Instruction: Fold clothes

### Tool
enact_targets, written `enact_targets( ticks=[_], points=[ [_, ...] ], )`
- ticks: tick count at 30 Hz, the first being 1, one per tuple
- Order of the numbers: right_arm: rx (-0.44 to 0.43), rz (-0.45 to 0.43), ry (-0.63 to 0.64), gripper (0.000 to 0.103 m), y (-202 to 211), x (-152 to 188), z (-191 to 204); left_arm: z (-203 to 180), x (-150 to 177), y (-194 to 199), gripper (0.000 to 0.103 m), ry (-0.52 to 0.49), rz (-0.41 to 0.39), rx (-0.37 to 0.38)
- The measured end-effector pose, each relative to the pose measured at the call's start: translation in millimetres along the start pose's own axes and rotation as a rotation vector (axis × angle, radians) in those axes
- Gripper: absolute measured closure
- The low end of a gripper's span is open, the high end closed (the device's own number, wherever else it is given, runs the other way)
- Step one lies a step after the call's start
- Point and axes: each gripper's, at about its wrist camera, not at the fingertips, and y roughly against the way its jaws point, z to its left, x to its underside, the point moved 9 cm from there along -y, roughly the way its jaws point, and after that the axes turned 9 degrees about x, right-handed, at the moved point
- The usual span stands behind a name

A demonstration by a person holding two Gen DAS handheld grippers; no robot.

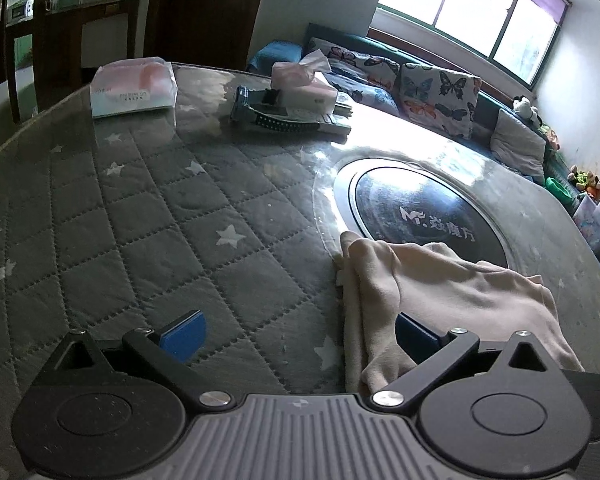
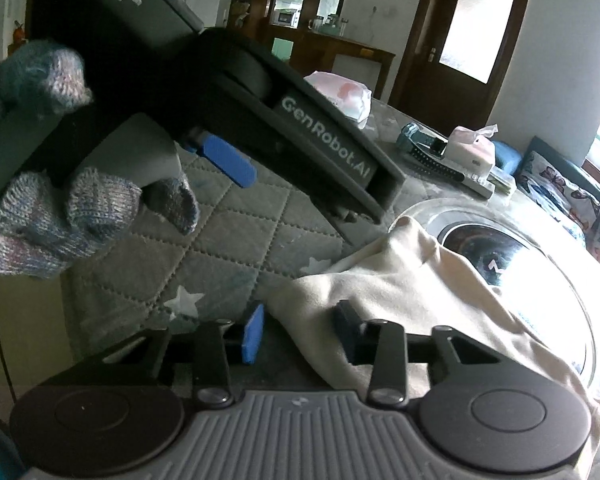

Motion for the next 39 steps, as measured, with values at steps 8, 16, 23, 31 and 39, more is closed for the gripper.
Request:
enact_targets(
  ticks=[8, 16, 23, 31, 39],
  points=[
    [-0.04, 0.008, -0.132, 0.09, 1.9, -2.0, -17.4, -8.5, 0.7, -6.6, 0.003, 0.035, 0.019, 0.051],
    [-0.11, -0.009, -0.286, 0.095, 14.3, -8.8, -36.4, -17.6, 0.5, -17.6, 0.014, 0.082, 0.056, 0.098],
    [-0.129, -0.038, -0.344, 0.096, 25.4, -11.4, -46.3, -25.1, 1.3, -28.7, 0.025, 0.12, 0.101, 0.135],
    [-0.141, -0.069, -0.378, 0.1, 37.0, -12.3, -53.0, -33.0, 0.2, -38.0, 0.052, 0.148, 0.136, 0.173],
    [-0.148, -0.085, -0.402, 0.1, 43.8, -11.0, -55.7, -32.6, -1.6, -38.4, 0.052, 0.18, 0.145, 0.182]
  ],
)
